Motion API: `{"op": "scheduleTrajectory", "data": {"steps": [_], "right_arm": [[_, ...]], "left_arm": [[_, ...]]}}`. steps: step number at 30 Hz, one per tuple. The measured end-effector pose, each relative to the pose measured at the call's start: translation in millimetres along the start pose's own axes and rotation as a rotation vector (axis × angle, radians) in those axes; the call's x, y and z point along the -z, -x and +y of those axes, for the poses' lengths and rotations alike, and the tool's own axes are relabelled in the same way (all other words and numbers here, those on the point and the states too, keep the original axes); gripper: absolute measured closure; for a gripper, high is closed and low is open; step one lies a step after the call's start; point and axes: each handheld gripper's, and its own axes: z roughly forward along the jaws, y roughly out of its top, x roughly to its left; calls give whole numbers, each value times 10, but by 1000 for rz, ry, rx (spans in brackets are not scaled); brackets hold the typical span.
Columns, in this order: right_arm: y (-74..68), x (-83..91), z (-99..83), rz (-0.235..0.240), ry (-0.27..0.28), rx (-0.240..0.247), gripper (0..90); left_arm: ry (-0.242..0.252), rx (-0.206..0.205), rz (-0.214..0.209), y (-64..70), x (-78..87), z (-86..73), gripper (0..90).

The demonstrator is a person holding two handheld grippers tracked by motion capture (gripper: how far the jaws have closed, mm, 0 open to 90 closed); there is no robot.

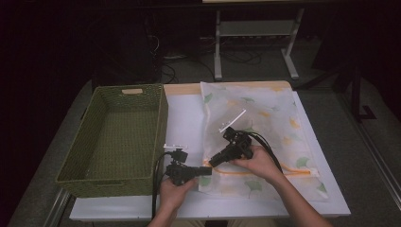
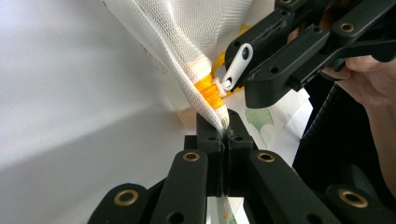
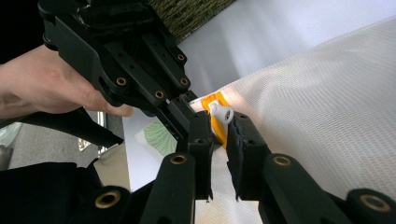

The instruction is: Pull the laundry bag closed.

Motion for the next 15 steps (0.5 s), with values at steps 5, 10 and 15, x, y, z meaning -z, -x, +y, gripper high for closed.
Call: {"op": "scheduleTrajectory", "data": {"steps": [5,10,15], "right_arm": [[15,-3,8,4,11,-8,790],[9,-16,13,7,14,-6,861],[-27,-16,19,-9,23,-1,896]], "left_arm": [[-8,-7,2,9,-6,4,885],[-8,-12,7,10,-5,3,886],[-9,-18,17,20,-4,-1,886]]}}
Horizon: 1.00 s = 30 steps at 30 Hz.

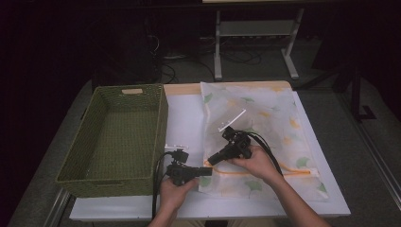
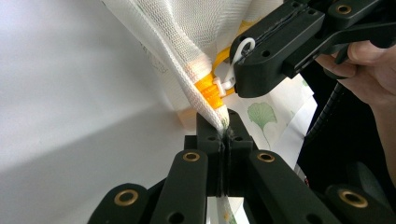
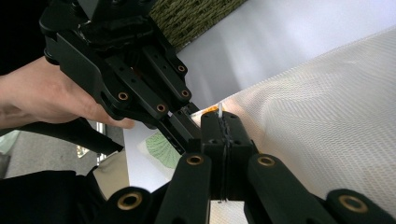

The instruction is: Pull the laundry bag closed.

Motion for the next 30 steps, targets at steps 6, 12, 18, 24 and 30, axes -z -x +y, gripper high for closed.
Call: {"op": "scheduleTrajectory", "data": {"steps": [6,12,18,24,30], "right_arm": [[-27,6,-7,-41,12,-52,900],[-95,8,-17,-102,14,-77,900],[-145,-5,-35,-145,26,-91,900],[-170,-8,-99,-171,44,-106,900],[-185,28,-196,-193,45,-119,900]], "left_arm": [[11,-10,18,25,9,0,888],[35,-11,35,49,35,4,891],[46,-7,38,52,65,1,892],[57,-6,48,52,76,-1,892],[63,-5,44,63,81,8,892]]}}
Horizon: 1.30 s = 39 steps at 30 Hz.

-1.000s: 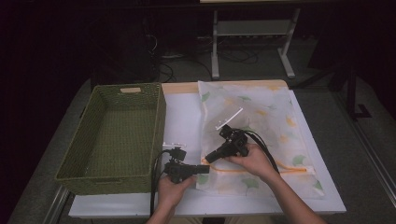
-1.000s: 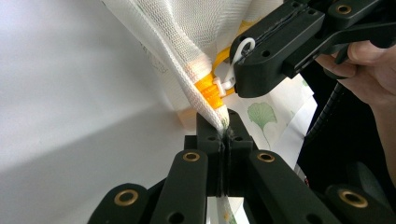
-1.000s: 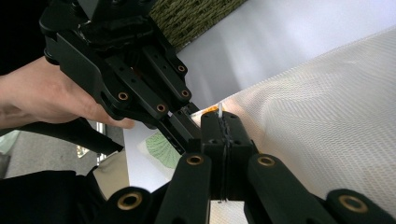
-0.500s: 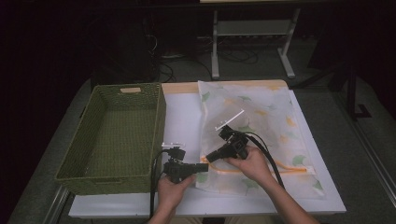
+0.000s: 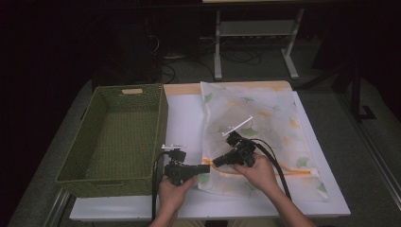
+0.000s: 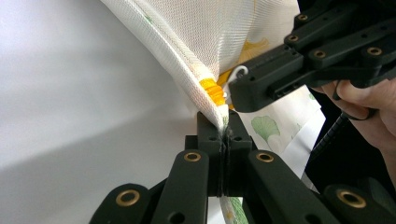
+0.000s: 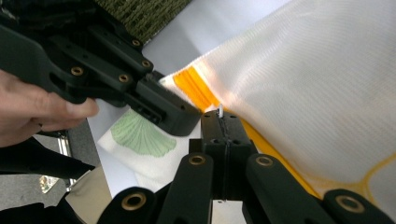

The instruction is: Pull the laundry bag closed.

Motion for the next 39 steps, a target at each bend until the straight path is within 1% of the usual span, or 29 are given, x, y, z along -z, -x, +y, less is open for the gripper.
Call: {"op": "scheduleTrajectory", "data": {"steps": [3,4,5,6,8,9,10,11,15,18,21,23,24,26,31,33,39], "right_arm": [[-15,35,-34,-20,5,-4,900],[-12,46,-52,-28,16,-12,900],[2,51,-72,-16,33,-29,900],[11,43,-89,-8,37,-29,900],[4,28,-108,-8,37,-29,900],[4,22,-115,3,43,-20,900],[20,7,-120,32,34,-22,900],[31,1,-126,40,36,-21,900],[41,-13,-132,44,44,0,888],[53,-30,-127,60,49,7,881],[61,-49,-126,70,42,0,862],[71,-54,-127,76,46,-2,860],[78,-54,-127,78,51,-1,842],[94,-55,-126,95,59,-9,836],[109,-56,-127,94,64,-16,827],[120,-51,-125,105,67,-24,828],[152,-48,-119,110,79,-39,816]], "left_arm": [[13,2,-3,6,13,11,893],[21,4,-4,11,16,16,893],[16,0,-3,15,16,21,893],[6,-7,5,18,13,22,892],[10,-1,4,13,12,11,893],[9,-3,4,10,14,9,892],[7,-4,4,10,14,7,892],[9,-3,3,9,14,4,892],[9,-1,-1,7,10,6,891],[8,-3,-3,7,12,7,891],[7,-4,0,6,11,7,891],[6,-5,0,7,11,6,891],[5,-6,-1,7,11,5,891],[5,-6,-2,8,11,4,892],[5,-6,-3,10,12,5,891],[3,-7,-2,10,10,4,891],[3,-8,-4,12,11,4,891]]}}
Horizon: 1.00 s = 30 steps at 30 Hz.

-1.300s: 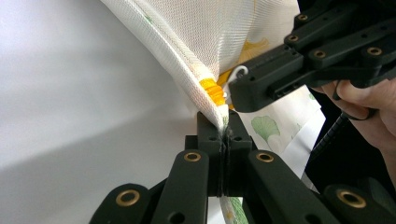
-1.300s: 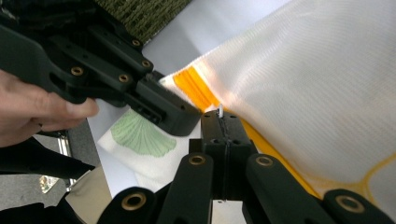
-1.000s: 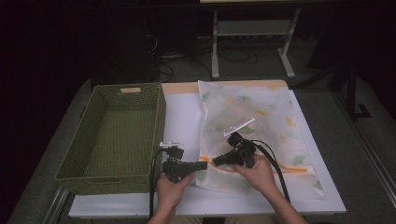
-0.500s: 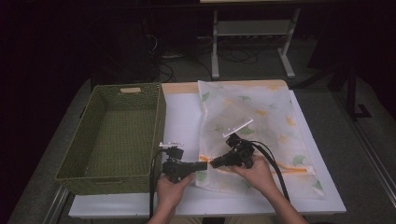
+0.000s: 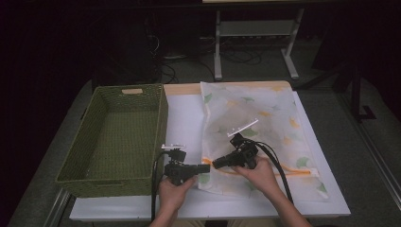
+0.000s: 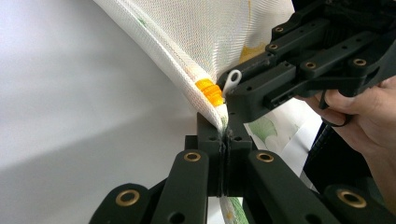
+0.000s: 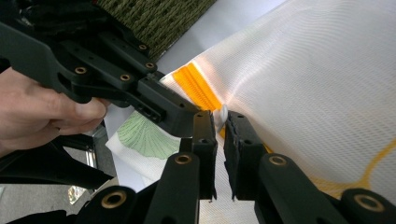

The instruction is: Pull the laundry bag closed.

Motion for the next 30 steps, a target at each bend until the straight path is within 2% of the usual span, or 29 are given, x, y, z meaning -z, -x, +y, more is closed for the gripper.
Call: {"op": "scheduleTrajectory", "data": {"steps": [6,12,16,18,22,24,26,30], "right_arm": [[15,19,9,5,14,-11,809],[37,13,12,34,14,-23,894],[-2,17,-1,1,16,-8,900],[-30,26,-16,-21,24,-16,900],[-83,36,-39,-79,31,-20,900],[-98,38,-53,-129,19,-14,900],[-84,51,-80,-114,28,-29,900],[-109,78,-108,-142,29,-24,900]], "left_arm": [[-2,0,-2,1,-3,-1,891],[-6,2,-3,1,-6,-2,892],[-5,-1,3,3,-10,-7,891],[-1,-7,11,14,-12,-13,892],[14,-6,32,26,-7,-20,893],[24,1,33,20,21,-12,893],[19,-2,32,23,23,-10,893],[33,-3,38,26,25,-8,893]]}}
